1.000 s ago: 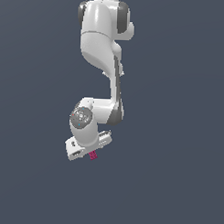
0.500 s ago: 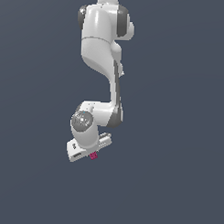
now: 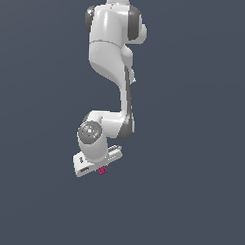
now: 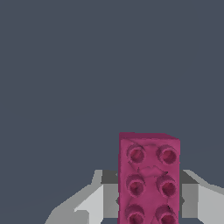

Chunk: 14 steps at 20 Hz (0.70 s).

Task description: Pick up the object and move it to a goal position.

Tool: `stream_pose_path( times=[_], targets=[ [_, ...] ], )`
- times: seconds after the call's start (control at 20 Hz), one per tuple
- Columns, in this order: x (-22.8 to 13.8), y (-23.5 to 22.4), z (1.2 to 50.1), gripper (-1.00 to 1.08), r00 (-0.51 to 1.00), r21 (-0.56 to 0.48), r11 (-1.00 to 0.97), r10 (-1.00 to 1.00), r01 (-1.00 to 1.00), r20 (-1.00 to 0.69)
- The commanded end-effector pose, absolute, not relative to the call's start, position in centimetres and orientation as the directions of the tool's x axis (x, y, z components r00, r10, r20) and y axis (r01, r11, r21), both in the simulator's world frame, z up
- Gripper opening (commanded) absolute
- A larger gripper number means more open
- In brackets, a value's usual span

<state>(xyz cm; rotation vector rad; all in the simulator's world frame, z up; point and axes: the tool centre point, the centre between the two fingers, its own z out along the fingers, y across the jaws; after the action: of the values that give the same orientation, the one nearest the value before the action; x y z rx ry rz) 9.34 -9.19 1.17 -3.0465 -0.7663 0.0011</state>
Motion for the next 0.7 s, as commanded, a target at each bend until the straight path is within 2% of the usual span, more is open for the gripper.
stream_pose_path(
  times=[0.0,0.35,0.65],
  targets=[
    [9.3,-9.0,1.2,-1.00,0.881,0.000,-0.881,0.473,0.473,0.000],
    [8.5,-6.9,1.6,-1.00,0.881,0.000,-0.881,0.473,0.473,0.000],
    [7.0,-2.7,2.5,-1.00,0.881,0.000,-0.881,0.473,0.473,0.000]
  ],
)
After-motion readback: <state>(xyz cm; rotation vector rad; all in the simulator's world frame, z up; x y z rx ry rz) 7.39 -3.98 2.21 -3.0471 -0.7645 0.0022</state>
